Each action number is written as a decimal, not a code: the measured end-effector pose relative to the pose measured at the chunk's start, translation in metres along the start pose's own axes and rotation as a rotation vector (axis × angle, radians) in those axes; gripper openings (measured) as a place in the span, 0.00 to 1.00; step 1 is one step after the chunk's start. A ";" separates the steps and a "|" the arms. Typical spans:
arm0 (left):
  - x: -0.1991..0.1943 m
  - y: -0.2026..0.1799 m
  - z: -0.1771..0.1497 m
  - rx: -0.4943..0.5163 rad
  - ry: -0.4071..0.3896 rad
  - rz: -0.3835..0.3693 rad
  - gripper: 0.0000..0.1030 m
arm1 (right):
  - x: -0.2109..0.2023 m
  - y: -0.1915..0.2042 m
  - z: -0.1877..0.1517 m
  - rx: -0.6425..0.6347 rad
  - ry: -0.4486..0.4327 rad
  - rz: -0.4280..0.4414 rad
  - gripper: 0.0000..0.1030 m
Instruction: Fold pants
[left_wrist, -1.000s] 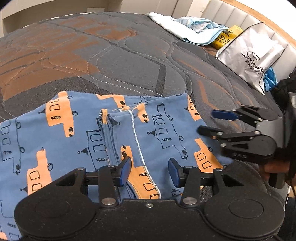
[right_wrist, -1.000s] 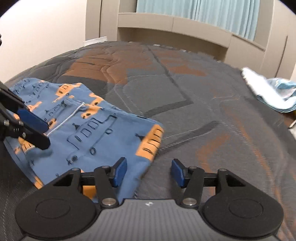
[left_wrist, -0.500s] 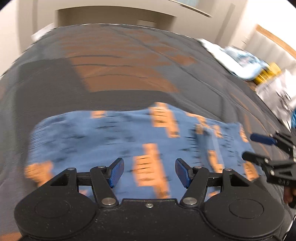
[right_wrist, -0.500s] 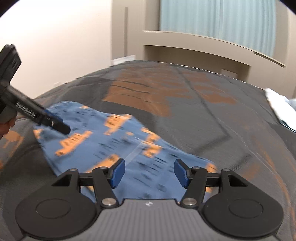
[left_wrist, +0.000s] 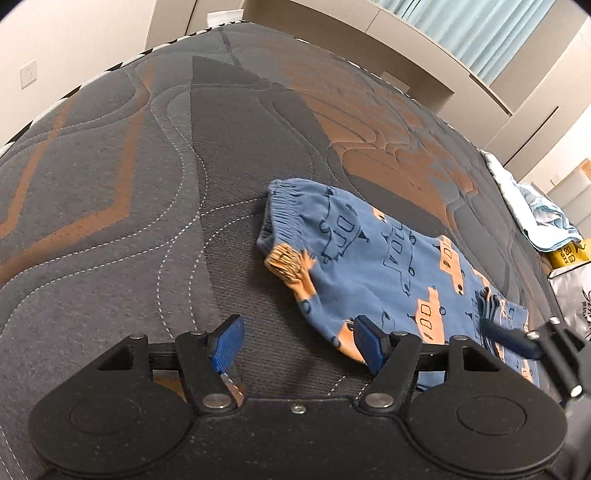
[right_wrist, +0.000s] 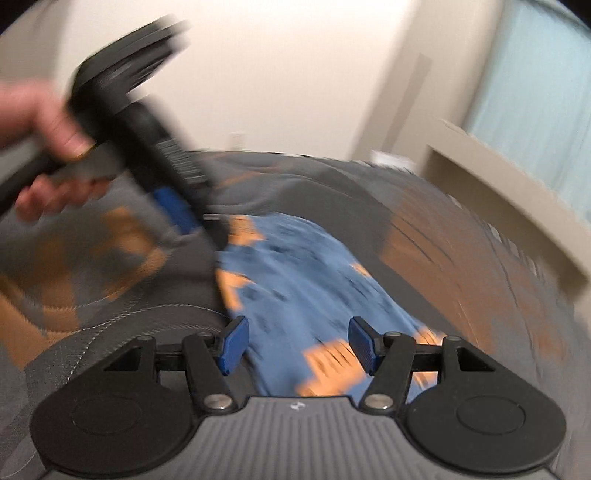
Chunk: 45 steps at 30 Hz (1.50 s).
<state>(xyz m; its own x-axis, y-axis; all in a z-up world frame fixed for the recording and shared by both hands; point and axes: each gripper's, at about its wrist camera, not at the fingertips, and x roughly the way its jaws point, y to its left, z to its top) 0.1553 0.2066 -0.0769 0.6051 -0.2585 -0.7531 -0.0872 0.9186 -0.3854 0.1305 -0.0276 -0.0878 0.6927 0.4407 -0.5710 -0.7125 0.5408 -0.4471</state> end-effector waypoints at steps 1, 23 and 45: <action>0.000 0.002 0.001 0.000 0.000 -0.005 0.66 | 0.009 0.011 0.004 -0.061 0.006 -0.007 0.62; 0.006 0.008 -0.006 -0.019 0.006 -0.088 0.70 | 0.079 0.052 0.005 -0.301 0.106 -0.101 0.33; 0.037 0.008 0.017 -0.210 -0.031 -0.286 0.84 | 0.052 -0.058 0.002 0.389 0.074 0.055 0.09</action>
<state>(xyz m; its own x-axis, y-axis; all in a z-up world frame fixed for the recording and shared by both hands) 0.1902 0.2092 -0.0990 0.6519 -0.4845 -0.5834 -0.0691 0.7281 -0.6819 0.2079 -0.0349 -0.0902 0.6345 0.4318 -0.6410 -0.6432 0.7549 -0.1282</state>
